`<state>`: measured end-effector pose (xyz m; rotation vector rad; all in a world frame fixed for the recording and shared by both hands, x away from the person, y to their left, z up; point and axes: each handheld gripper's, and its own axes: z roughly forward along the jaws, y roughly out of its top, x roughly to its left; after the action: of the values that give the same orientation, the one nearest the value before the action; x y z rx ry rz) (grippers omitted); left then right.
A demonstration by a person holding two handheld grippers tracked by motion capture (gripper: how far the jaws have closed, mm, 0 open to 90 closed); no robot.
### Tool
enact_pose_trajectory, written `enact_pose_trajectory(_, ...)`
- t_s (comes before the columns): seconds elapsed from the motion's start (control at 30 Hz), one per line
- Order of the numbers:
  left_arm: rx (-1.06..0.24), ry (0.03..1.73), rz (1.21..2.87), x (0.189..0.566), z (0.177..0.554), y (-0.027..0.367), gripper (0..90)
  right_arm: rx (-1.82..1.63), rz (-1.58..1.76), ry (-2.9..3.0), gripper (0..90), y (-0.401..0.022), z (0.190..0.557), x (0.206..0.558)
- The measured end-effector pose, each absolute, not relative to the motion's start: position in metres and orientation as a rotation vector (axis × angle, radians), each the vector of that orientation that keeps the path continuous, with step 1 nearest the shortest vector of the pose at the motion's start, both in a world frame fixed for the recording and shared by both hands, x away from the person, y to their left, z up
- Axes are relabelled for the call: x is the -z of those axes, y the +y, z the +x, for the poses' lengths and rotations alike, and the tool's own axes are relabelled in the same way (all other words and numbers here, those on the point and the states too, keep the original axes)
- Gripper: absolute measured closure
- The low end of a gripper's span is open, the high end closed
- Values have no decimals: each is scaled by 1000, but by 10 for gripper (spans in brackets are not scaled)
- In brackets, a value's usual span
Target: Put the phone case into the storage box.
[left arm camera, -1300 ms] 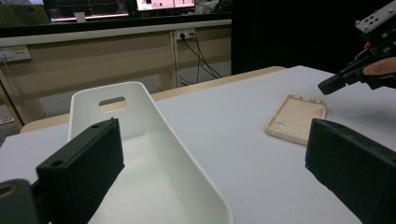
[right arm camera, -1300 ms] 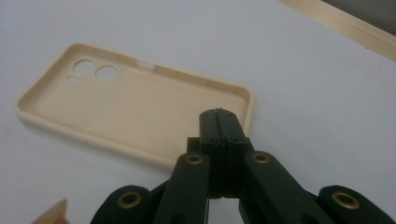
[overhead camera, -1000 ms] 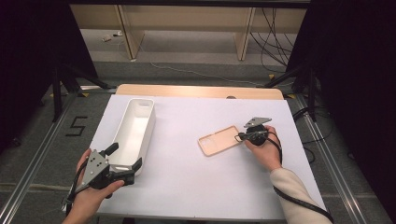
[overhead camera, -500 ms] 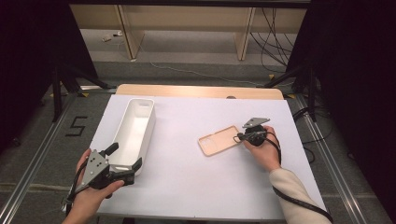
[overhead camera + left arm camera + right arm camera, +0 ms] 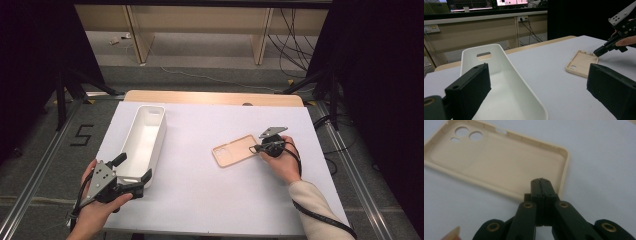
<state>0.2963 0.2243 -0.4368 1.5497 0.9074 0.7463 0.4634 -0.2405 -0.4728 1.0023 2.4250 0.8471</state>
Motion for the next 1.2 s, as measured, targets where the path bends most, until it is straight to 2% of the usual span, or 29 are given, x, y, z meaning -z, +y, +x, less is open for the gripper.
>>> enact_pose_trajectory(0.57,-744,910,1544,436,296,224,51,-794,970,2526,900,-231,453,469)
enact_pose_trajectory(0.77,-745,908,1548,437,296,224,53,-858,979,2437,900,-236,463,452)
enact_pose_trajectory(0.87,-746,909,1547,437,296,224,54,-872,956,2430,900,-237,472,460)
enact_pose_trajectory(1.2,-745,913,1541,437,295,225,57,-747,1035,2499,900,-237,471,470)
